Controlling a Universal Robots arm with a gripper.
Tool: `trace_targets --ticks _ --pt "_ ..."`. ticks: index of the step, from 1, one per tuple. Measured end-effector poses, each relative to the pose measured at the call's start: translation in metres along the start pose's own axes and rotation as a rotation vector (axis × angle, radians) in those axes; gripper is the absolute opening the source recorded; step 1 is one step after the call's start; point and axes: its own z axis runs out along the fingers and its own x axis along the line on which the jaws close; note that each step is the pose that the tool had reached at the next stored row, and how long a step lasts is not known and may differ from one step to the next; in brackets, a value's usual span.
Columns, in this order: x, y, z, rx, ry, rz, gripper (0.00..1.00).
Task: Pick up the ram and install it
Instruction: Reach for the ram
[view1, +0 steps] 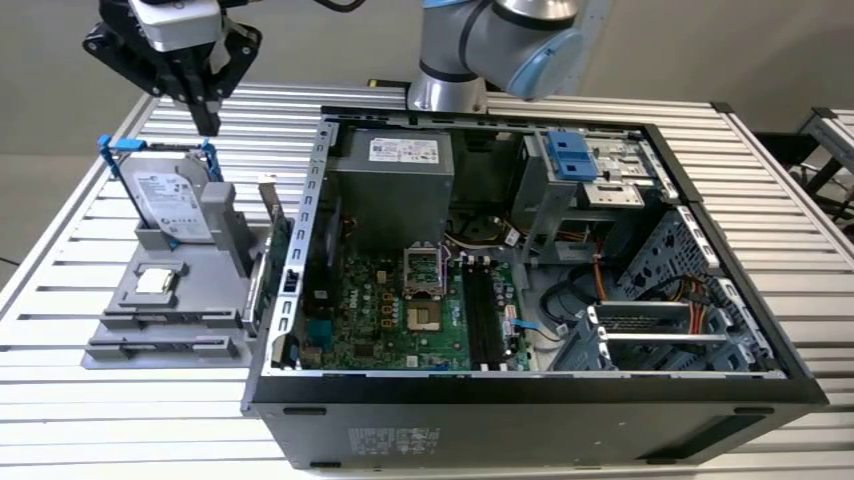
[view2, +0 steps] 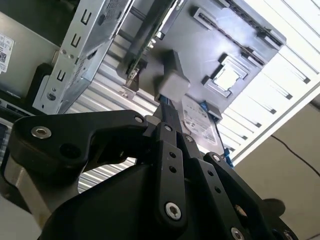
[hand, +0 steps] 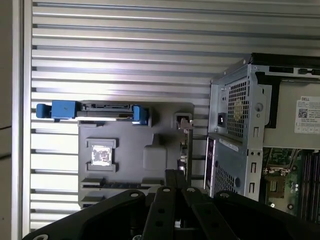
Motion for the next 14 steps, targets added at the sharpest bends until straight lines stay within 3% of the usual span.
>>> trace_targets --ticks 14 --pt "0.032 0.001 -0.0003 0.0 0.0003 -0.004 0.0"
